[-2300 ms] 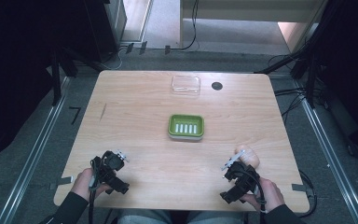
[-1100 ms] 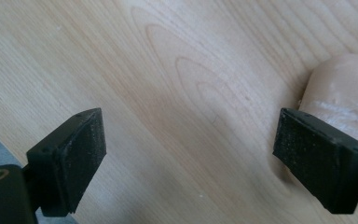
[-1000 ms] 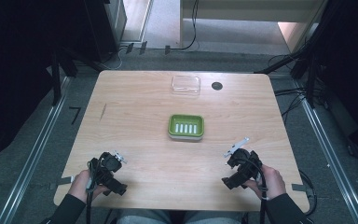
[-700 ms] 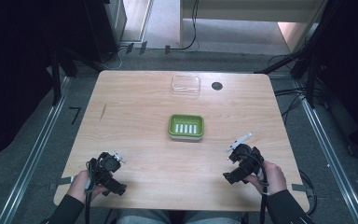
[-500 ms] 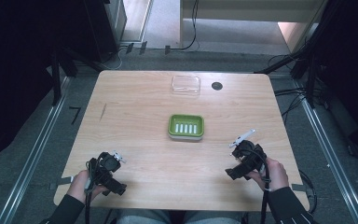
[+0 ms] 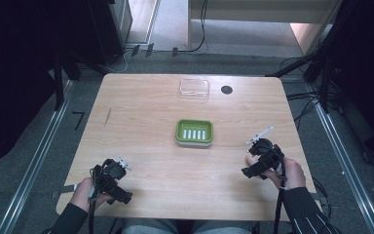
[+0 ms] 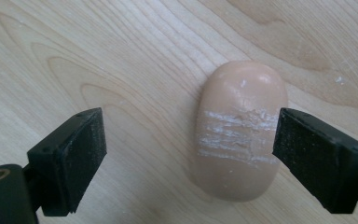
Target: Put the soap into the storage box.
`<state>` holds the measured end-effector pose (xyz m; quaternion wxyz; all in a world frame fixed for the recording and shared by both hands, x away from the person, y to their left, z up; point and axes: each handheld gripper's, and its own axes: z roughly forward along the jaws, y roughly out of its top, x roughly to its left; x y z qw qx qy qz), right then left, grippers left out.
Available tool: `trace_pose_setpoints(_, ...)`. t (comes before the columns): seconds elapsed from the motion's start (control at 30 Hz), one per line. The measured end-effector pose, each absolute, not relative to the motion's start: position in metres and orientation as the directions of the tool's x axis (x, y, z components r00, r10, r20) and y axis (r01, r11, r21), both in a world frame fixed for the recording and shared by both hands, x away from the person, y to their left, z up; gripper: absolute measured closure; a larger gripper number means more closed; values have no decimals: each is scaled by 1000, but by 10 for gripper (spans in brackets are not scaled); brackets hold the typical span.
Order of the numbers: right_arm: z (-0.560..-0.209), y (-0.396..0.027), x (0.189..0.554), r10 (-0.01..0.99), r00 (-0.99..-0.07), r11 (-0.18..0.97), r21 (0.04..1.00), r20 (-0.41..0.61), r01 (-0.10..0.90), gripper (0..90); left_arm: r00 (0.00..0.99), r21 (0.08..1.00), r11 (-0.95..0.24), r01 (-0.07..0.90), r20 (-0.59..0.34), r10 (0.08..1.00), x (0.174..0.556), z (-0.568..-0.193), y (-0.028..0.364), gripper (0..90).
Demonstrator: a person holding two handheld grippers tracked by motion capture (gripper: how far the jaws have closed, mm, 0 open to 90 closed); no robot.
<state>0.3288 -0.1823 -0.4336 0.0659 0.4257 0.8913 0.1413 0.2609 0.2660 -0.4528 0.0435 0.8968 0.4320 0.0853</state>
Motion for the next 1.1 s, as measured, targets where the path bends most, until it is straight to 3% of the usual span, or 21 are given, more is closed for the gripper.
trace_pose_setpoints(0.87,-452,-201,361,807,-590,575,208,10,791,130,614,153,-625,765,115,780,261,-453,266,8)
trace_pose_setpoints(1.1,-458,-198,367,799,-600,585,172,49,793,78,614,154,-624,766,115,781,261,-452,266,8)
